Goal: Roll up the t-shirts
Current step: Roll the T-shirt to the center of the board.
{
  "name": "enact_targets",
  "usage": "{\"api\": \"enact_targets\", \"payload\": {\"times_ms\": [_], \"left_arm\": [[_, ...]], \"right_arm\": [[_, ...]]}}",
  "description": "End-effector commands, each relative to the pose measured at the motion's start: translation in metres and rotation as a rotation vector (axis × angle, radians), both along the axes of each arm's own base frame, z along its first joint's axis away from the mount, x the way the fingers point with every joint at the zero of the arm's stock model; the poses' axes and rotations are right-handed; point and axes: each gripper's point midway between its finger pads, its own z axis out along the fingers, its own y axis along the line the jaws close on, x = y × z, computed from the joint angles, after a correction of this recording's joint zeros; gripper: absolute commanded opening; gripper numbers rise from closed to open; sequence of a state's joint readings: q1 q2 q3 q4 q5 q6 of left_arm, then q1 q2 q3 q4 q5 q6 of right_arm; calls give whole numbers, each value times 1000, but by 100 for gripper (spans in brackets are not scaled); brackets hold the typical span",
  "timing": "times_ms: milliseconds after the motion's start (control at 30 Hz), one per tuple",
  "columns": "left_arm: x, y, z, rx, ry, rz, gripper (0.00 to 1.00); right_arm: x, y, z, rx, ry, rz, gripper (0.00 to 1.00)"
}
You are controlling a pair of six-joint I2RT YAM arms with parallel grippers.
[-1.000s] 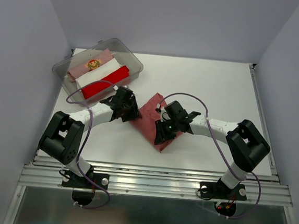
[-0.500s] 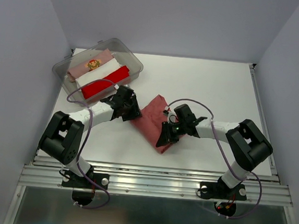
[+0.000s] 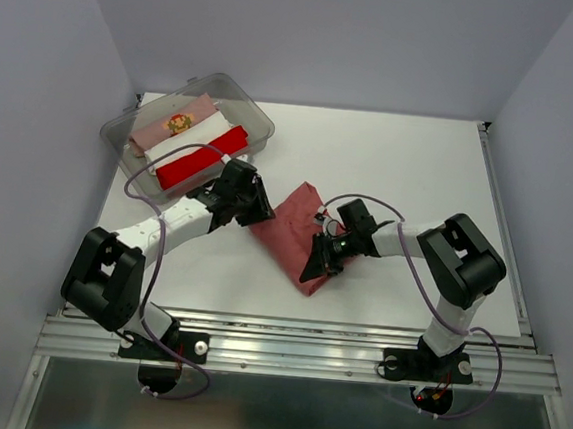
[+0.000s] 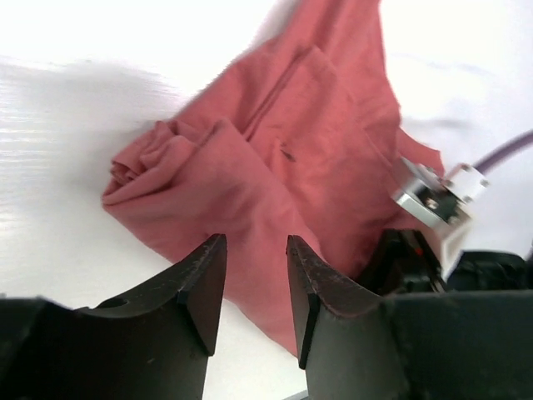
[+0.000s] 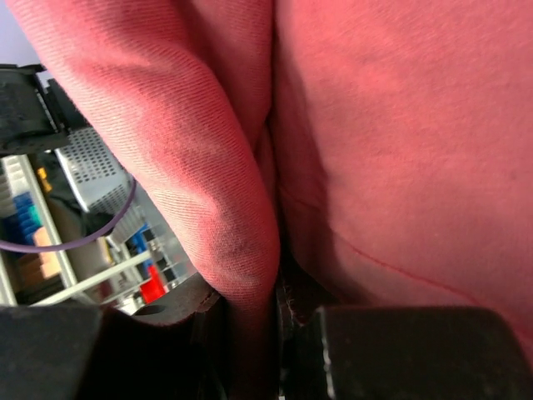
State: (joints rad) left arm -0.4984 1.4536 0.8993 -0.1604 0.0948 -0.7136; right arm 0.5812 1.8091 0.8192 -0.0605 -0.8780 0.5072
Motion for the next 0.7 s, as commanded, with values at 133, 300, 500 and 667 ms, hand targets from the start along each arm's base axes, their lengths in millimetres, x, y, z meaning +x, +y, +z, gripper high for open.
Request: {"api": "enact_targets", "payload": {"times_ms": [133,300,500,667], "left_arm": [[-8,-29,23,-22,-53,-91,32],[1,-26,1,38,-25,-63,17],[11,-6,-27,74,13,11,0],[9,-7,-34,70,29,5,0]], "right_arm": [[11,-1,-3,-9,-4,2,6],[17,-1,2,-6,-14,-12,8],[30,-20,24,-145,-143,-93,57],[41,-40,60,-231,-284,-163,71]]}}
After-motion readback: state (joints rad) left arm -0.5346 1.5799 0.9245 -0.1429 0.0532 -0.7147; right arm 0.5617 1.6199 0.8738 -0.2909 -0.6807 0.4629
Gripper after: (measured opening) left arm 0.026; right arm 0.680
